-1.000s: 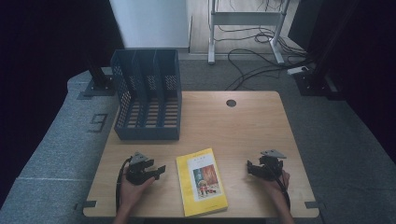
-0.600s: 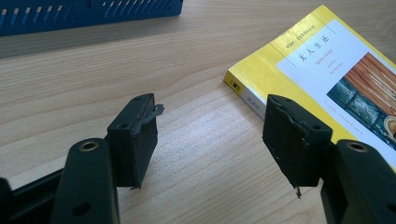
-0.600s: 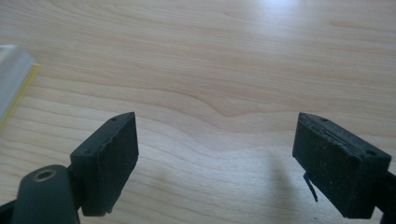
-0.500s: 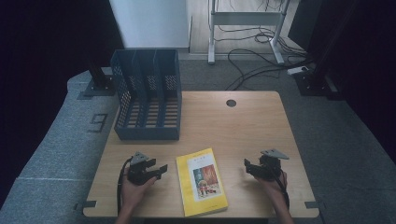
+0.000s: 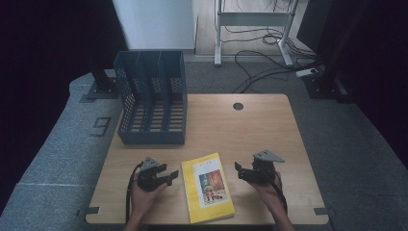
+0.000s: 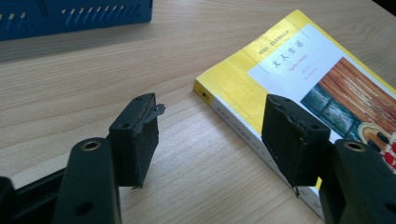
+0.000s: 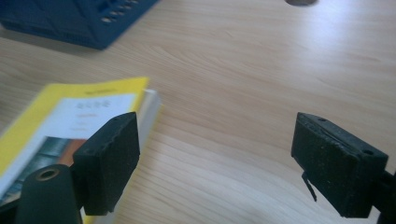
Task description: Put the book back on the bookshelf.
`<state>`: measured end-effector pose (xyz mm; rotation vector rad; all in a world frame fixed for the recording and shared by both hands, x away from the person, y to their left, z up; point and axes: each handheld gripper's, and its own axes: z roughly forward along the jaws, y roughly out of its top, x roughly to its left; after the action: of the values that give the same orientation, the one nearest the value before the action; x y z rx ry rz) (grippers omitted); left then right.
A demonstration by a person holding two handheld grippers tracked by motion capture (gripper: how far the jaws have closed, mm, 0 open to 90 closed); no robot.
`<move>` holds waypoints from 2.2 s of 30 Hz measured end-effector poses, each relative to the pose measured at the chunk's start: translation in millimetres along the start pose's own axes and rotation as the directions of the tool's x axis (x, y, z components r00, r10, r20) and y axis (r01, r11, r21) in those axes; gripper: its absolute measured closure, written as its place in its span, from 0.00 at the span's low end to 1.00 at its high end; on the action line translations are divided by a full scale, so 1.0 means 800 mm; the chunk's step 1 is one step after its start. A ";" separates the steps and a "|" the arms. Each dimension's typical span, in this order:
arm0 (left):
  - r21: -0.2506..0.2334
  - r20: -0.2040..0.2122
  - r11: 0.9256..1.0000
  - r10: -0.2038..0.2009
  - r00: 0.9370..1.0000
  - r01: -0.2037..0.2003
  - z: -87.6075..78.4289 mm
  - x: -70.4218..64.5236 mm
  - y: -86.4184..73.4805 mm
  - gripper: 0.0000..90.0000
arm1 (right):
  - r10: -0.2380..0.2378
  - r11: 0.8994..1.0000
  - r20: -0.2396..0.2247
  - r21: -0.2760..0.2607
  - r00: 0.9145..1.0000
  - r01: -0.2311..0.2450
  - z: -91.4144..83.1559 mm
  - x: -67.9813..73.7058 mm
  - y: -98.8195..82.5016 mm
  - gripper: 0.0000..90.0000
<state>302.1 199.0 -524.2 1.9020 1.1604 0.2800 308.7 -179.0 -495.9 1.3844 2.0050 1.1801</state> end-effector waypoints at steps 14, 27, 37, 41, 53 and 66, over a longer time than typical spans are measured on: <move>0.011 0.015 1.000 0.002 1.000 -0.002 0.004 -0.005 -0.003 0.41 | -0.067 0.996 -0.124 0.048 0.990 0.073 0.039 0.065 -0.001 0.16; 0.026 0.036 0.999 0.033 0.999 -0.034 0.010 -0.018 -0.003 0.40 | -0.101 0.988 -0.154 0.103 0.983 0.118 0.057 0.093 -0.023 0.16; 0.047 0.037 0.998 0.037 0.999 -0.038 0.017 -0.020 -0.006 0.40 | -0.065 0.983 -0.159 0.157 0.985 0.091 0.070 0.080 -0.035 0.15; 0.064 0.012 0.996 0.056 0.998 -0.056 0.021 -0.026 -0.007 0.39 | -0.051 0.983 -0.168 0.166 0.985 0.079 0.073 0.081 -0.037 0.14; 0.102 0.026 0.992 0.075 0.997 -0.077 0.036 -0.040 -0.011 0.36 | -0.036 0.982 -0.205 0.172 0.978 0.072 0.076 0.085 -0.040 0.15; 0.102 0.064 0.992 0.069 0.996 -0.075 0.044 -0.047 -0.012 0.36 | -0.027 0.982 -0.220 0.178 0.975 0.068 0.070 0.080 -0.035 0.22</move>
<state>296.5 151.0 -544.2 2.0327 1.0866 0.2029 309.0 -102.7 -543.0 1.3323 2.3388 1.1938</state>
